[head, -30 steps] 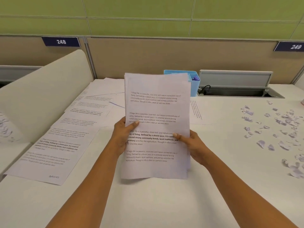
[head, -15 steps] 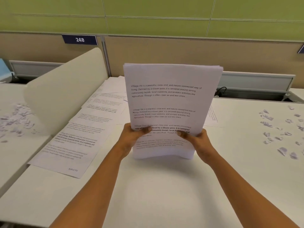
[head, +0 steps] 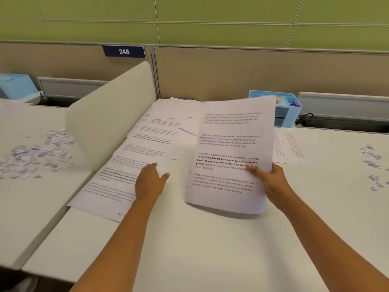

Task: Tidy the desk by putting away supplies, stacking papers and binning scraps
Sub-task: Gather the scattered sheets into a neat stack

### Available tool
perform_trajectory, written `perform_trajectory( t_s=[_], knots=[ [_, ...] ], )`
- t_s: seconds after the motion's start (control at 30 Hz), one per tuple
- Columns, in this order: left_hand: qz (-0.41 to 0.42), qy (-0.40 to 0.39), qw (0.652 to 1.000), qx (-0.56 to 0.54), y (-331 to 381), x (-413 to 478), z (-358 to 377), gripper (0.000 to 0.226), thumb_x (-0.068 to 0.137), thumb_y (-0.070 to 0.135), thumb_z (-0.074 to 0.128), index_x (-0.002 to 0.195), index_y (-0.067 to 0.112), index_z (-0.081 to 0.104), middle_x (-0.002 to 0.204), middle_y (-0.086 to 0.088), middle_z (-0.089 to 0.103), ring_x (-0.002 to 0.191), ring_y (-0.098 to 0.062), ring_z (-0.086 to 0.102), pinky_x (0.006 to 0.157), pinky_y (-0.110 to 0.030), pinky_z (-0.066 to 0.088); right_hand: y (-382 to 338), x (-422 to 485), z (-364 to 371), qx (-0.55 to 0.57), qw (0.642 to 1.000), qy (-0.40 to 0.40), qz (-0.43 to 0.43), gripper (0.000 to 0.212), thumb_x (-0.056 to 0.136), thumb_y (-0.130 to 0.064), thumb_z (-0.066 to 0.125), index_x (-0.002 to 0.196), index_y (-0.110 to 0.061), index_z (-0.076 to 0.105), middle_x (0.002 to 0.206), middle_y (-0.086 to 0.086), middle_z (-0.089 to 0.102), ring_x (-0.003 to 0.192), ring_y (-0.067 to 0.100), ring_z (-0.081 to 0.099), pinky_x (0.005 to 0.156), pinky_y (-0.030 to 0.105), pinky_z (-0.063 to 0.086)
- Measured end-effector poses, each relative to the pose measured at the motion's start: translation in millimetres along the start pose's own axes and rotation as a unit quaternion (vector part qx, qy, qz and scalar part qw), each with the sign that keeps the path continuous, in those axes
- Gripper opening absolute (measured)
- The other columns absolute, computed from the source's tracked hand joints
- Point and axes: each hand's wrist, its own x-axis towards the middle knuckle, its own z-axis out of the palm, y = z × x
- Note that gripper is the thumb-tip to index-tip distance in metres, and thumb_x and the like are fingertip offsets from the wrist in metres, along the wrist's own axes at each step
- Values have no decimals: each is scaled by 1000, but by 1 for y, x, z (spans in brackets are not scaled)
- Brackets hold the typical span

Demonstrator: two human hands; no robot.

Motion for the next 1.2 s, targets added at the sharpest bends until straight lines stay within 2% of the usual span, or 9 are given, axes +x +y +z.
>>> perform_trajectory(
  t_s=[0.1, 0.2, 0.4, 0.7, 0.93, 1.03, 1.07, 1.13, 1.2],
  knots=[
    [-24, -57, 990, 129, -18, 5, 1, 73, 92, 42, 50, 145, 1, 21, 153, -22, 15, 142, -35, 11, 116, -43, 14, 10, 2, 7, 13, 1000, 10, 14, 28, 80, -5, 66, 108, -5, 64, 100, 7, 71, 84, 21, 70, 78, 34, 58],
    [-36, -96, 984, 147, -22, 6, 2, 71, 95, 41, 41, 146, 0, 14, 154, -25, 7, 143, -37, 6, 116, -43, 10, 18, 5, 10, 17, 999, 22, 31, 30, 81, -4, 66, 111, -3, 62, 102, 8, 70, 85, 21, 69, 74, 32, 59],
    [-34, -102, 977, 182, -16, 13, -9, 53, 93, 29, 46, 136, 2, 31, 135, -19, 40, 127, -33, 38, 96, -39, 40, 34, 10, 13, -35, 998, 29, 49, 31, 85, -6, 63, 115, -6, 58, 107, 11, 67, 93, 28, 66, 80, 39, 56],
    [34, -61, 966, 249, -17, 14, -17, 38, 92, 4, 41, 130, 0, 36, 127, -17, 52, 118, -29, 51, 94, -34, 43, 47, 6, 20, -157, 986, 56, 15, 34, 87, -13, 62, 120, -13, 53, 113, 9, 65, 99, 31, 63, 90, 50, 51],
    [16, -45, 994, 98, -5, 20, -44, 28, 95, 2, 34, 116, -1, 51, 122, -18, 55, 111, -33, 53, 86, -34, 42, 35, -2, 24, -65, 997, 36, 10, 26, 88, -11, 60, 114, -16, 56, 102, 1, 68, 85, 20, 68, 64, 28, 59],
    [33, -11, 996, -77, 2, 24, -58, 31, 97, 6, 39, 124, 1, 53, 128, -19, 54, 116, -34, 51, 94, -36, 41, 31, -5, 24, -24, 999, 28, 18, 24, 88, -9, 60, 111, -15, 58, 99, 1, 69, 75, 14, 71, 60, 27, 58],
    [33, -14, 981, -191, 4, 26, -64, 28, 96, 5, 41, 120, 4, 56, 123, -18, 58, 112, -32, 54, 92, -35, 43, 30, -5, 23, -15, 999, 25, 20, 23, 88, -9, 60, 109, -16, 59, 99, 1, 70, 74, 13, 71, 59, 28, 58],
    [20, -59, 903, -425, 7, 30, -75, 23, 95, 3, 44, 111, 11, 59, 103, -8, 66, 94, -26, 63, 80, -31, 52, 29, -7, 23, -1, 1000, 18, 26, 20, 87, -10, 60, 106, -18, 61, 99, 1, 70, 75, 14, 71, 61, 29, 59],
    [10, -98, 842, -531, 9, 30, -85, 23, 95, 4, 45, 112, 10, 59, 95, 0, 66, 83, -16, 65, 74, -27, 55, 28, -7, 22, 11, 1000, 11, 26, 25, 81, -18, 68, 106, -18, 61, 102, 4, 70, 78, 17, 71, 62, 31, 59]
  ],
)
